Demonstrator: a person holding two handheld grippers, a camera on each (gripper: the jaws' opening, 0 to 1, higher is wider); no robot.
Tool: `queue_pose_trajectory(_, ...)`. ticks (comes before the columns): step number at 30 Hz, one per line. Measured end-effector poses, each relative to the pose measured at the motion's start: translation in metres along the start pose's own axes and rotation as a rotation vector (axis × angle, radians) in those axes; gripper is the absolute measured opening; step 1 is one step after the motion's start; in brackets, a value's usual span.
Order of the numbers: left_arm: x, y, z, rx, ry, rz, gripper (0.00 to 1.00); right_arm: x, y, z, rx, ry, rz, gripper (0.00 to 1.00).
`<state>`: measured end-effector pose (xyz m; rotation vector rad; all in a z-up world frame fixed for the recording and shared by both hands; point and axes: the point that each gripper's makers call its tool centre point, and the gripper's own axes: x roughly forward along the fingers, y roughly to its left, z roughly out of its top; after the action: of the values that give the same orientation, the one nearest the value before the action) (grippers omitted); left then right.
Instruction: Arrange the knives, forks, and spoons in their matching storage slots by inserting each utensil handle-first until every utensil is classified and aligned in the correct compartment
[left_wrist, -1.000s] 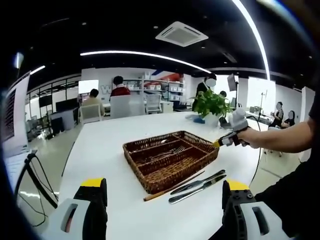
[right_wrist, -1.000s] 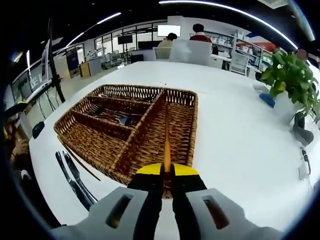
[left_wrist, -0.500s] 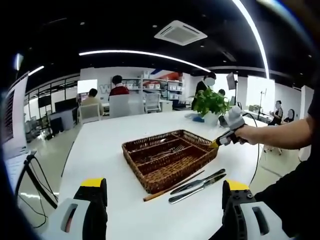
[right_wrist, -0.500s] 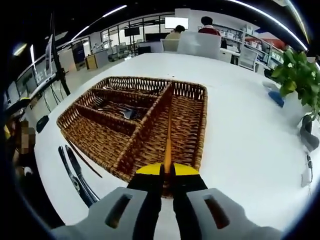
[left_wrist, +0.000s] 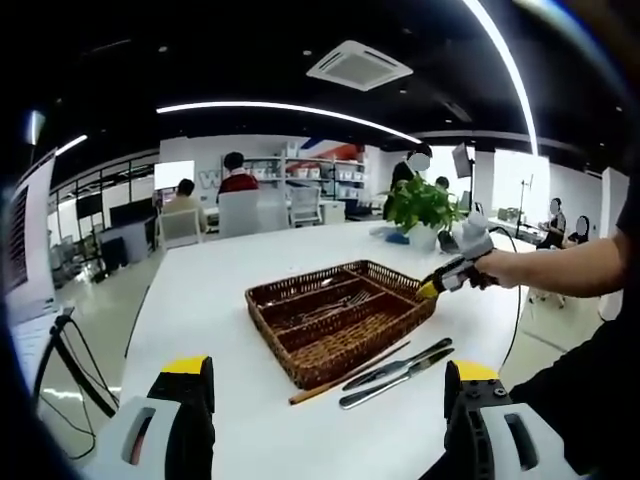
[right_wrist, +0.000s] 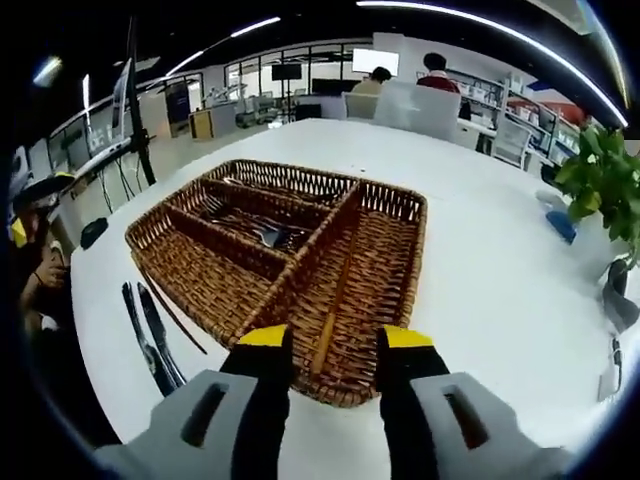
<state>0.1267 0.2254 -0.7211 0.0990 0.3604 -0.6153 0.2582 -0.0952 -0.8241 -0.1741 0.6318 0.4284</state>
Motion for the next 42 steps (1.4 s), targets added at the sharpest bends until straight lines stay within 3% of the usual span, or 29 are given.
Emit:
queue_pose_trajectory(1, 0.000, 0.000, 0.000, -0.001, 0.000, 0.000, 1.00, -0.002, 0.000, 0.003, 0.009, -0.016, 0.008, 0.47)
queue_pose_trajectory(2, 0.000, 0.000, -0.001, -0.001, 0.000, 0.000, 1.00, -0.002, 0.006, 0.015, 0.016, -0.087, 0.048, 0.59)
queue_pose_trajectory(4, 0.000, 0.000, -0.001, -0.001, 0.000, 0.001, 1.00, -0.006, 0.006, 0.018, 0.037, -0.102, 0.045, 0.94)
queue_pose_trajectory(5, 0.000, 0.000, -0.001, -0.002, 0.000, 0.000, 1.00, -0.008, 0.007, 0.022, 0.035, -0.121, 0.051, 0.98)
queue_pose_trajectory(10, 0.000, -0.001, 0.000, -0.001, -0.004, -0.001, 1.00, -0.027, 0.003, 0.024, -0.013, -0.150, 0.030, 0.99)
queue_pose_trajectory(14, 0.004, -0.003, 0.000, 0.008, -0.001, -0.006, 1.00, -0.040, 0.005, 0.035, -0.041, -0.217, 0.047, 0.99)
queue_pose_trajectory(19, 0.008, -0.004, 0.005, 0.019, -0.004, -0.015, 1.00, -0.051, 0.009, 0.038, -0.114, -0.224, 0.066, 0.99)
queue_pose_trajectory(25, 0.010, -0.007, 0.013, 0.030, -0.016, -0.020, 1.00, -0.071, 0.011, 0.041, -0.143, -0.251, 0.096, 1.00)
queue_pose_trajectory(36, 0.010, -0.016, 0.014, 0.041, -0.017, -0.026, 1.00, -0.120, 0.027, 0.035, -0.168, -0.299, 0.130, 0.99)
queue_pose_trajectory(42, 0.009, -0.014, 0.013, 0.036, -0.018, -0.022, 1.00, -0.138, 0.031, 0.017, -0.203, -0.283, 0.121, 1.00)
